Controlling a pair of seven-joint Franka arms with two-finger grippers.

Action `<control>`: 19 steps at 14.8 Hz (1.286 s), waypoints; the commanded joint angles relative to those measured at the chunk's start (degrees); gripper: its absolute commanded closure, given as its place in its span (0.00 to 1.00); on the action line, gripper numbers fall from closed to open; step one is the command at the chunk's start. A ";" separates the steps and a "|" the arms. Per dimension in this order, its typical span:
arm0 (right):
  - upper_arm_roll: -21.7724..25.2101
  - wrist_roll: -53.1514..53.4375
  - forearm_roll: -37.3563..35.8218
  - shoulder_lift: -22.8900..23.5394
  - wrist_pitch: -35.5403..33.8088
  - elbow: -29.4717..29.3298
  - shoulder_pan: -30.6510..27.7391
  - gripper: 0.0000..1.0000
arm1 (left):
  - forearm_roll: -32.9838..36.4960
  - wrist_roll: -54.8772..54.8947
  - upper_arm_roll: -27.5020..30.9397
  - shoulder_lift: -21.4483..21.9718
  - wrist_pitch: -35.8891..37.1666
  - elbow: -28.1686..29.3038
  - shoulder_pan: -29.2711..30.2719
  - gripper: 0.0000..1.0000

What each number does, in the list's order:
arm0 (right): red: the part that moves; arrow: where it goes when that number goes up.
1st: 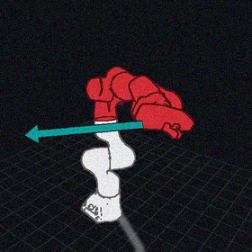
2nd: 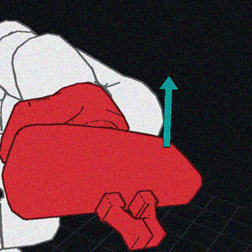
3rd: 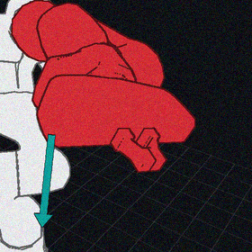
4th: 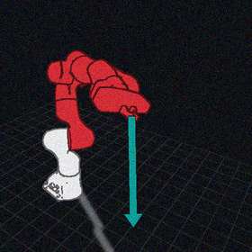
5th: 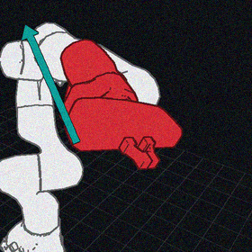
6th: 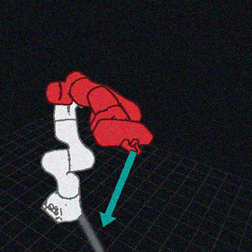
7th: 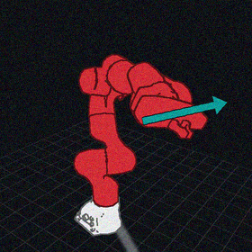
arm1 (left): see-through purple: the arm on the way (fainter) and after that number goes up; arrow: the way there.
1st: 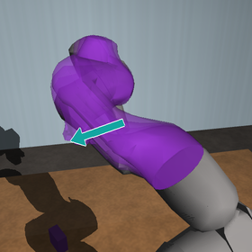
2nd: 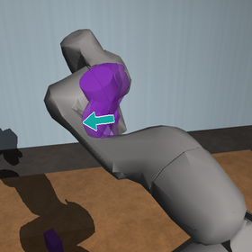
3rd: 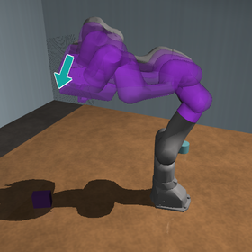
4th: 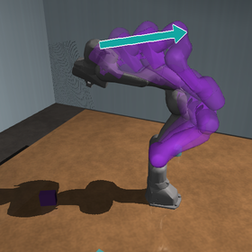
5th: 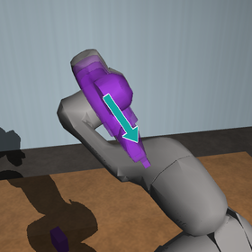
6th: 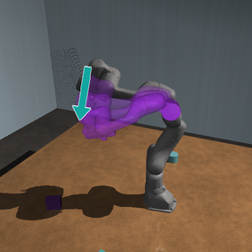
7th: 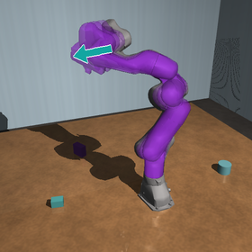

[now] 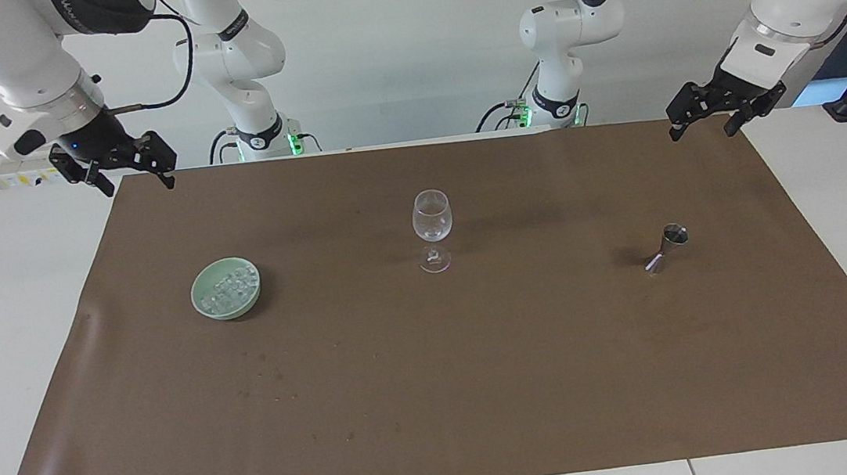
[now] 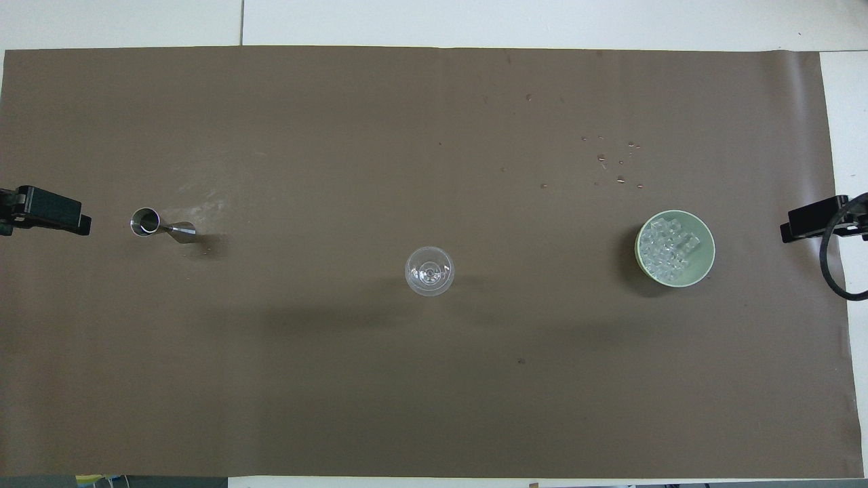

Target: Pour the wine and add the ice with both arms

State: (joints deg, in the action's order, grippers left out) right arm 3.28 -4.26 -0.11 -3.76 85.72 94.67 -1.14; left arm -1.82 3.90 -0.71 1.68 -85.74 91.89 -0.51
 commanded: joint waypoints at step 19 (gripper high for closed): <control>-0.21 0.66 0.73 -0.37 0.32 0.61 -0.44 0.00 | -20.22 -43.95 12.31 -27.51 -0.30 -16.21 3.31 0.00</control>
State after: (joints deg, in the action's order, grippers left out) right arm 3.29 -4.25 -0.11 -3.76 85.72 94.67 -1.14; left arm -17.68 -34.04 9.69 -22.80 -85.94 77.97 2.05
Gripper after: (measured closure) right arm 0.000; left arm 0.000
